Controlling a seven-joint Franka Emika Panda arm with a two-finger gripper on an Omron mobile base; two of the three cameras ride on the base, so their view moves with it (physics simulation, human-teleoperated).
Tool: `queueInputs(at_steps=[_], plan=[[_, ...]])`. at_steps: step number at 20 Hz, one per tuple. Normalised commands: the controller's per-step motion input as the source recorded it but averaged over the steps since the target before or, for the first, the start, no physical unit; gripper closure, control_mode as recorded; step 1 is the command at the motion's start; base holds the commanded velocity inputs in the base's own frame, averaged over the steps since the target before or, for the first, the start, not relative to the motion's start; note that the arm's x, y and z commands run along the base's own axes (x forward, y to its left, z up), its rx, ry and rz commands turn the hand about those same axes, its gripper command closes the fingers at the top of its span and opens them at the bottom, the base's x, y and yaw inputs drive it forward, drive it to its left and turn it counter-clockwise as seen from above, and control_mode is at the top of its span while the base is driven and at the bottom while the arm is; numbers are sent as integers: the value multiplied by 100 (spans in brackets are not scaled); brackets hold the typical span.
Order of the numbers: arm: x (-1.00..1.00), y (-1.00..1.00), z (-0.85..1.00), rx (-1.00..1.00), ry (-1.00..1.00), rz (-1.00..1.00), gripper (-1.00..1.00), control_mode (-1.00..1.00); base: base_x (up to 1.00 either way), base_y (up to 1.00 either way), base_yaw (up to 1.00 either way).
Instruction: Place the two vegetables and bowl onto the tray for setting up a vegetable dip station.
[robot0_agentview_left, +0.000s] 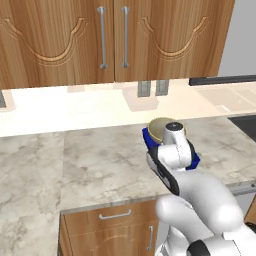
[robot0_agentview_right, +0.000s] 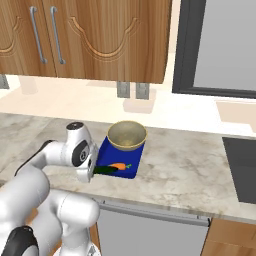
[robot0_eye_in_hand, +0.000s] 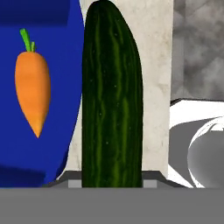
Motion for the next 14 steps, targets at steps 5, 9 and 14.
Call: queueInputs(at_steps=[5,9,14], plan=[[39,-53,9,16,-1,-2,100,-100,0,0,0],[34,-28,-1,3,-10,4,100,-100,0,0,0],[24,-7,0,0,-4,4,100,-100,0,0,0]])
